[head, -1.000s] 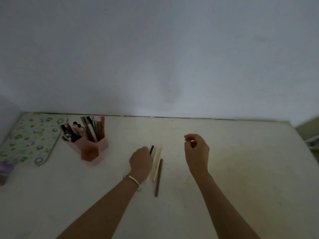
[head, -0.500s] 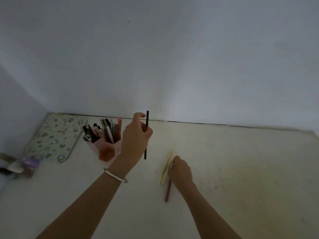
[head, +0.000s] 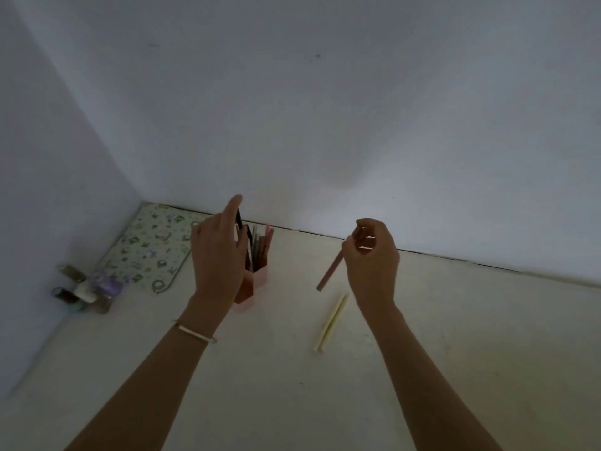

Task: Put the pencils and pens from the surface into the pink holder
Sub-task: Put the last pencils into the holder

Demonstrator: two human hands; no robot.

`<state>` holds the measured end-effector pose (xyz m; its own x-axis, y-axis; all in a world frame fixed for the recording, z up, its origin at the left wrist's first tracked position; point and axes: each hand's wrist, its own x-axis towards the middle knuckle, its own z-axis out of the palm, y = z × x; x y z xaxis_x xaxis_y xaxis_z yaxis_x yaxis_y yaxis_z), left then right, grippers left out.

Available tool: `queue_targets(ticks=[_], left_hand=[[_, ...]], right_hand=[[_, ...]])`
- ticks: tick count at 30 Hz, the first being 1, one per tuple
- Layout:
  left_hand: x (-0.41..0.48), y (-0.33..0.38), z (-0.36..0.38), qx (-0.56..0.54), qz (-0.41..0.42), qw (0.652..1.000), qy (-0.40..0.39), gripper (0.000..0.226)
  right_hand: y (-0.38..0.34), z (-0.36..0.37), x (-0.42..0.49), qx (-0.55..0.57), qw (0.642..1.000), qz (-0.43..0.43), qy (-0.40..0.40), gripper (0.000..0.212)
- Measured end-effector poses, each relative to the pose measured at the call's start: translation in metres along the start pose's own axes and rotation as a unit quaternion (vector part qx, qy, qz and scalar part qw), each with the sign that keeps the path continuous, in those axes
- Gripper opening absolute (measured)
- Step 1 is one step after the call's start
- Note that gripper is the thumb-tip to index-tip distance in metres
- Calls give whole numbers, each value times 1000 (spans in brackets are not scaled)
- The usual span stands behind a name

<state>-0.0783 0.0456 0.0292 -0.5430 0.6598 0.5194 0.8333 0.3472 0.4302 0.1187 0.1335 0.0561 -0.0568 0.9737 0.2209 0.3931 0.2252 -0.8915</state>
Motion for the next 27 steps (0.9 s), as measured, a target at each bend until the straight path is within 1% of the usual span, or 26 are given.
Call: queue_targets(ticks=[2,3,4,8,11,15,17,19,20,22,24,25,27], left_hand=[[-6,-7,8,71,22,997,-14,34],[-9,-9,10,84,16,996,-16,24],[-11,-11,10,85,3,996,-10,19],[-13,-18,-4,35,-20,997,64,25],[-8,-21,-23,2,-27,995,93,27],[-4,-20,-42,-38,-28,993,106,28],[-4,-17,-47,-52,-15,993,106,29],[-6,-13,-47,-54,-5,993,107,29],[-8,-9,-46,-56,-3,993,109,29],[-13,0,-41,-68,14,991,114,27],[-23,14,-28,-94,44,991,89,22],[-30,23,-20,-110,53,991,53,20],[-45,48,3,-128,41,988,-70,20]], right_hand=[[-1,9,-7,13,1000,-15,-4,27],[-2,14,-10,20,1000,-21,-9,27],[-2,19,-13,29,999,-27,-13,28],[-10,44,-18,79,994,-69,-10,27],[-17,72,-21,96,990,-104,-25,25],[-11,104,-30,55,986,-133,-80,17],[-1,109,-35,22,983,-142,-112,15],[6,108,-39,-36,973,-182,-136,20],[8,105,-39,-53,969,-200,-136,25],[9,94,-35,-51,976,-194,-90,36],[8,78,-25,-18,989,-147,-13,40],[8,69,-19,2,993,-120,18,40],[10,46,-7,22,994,-85,60,40]])
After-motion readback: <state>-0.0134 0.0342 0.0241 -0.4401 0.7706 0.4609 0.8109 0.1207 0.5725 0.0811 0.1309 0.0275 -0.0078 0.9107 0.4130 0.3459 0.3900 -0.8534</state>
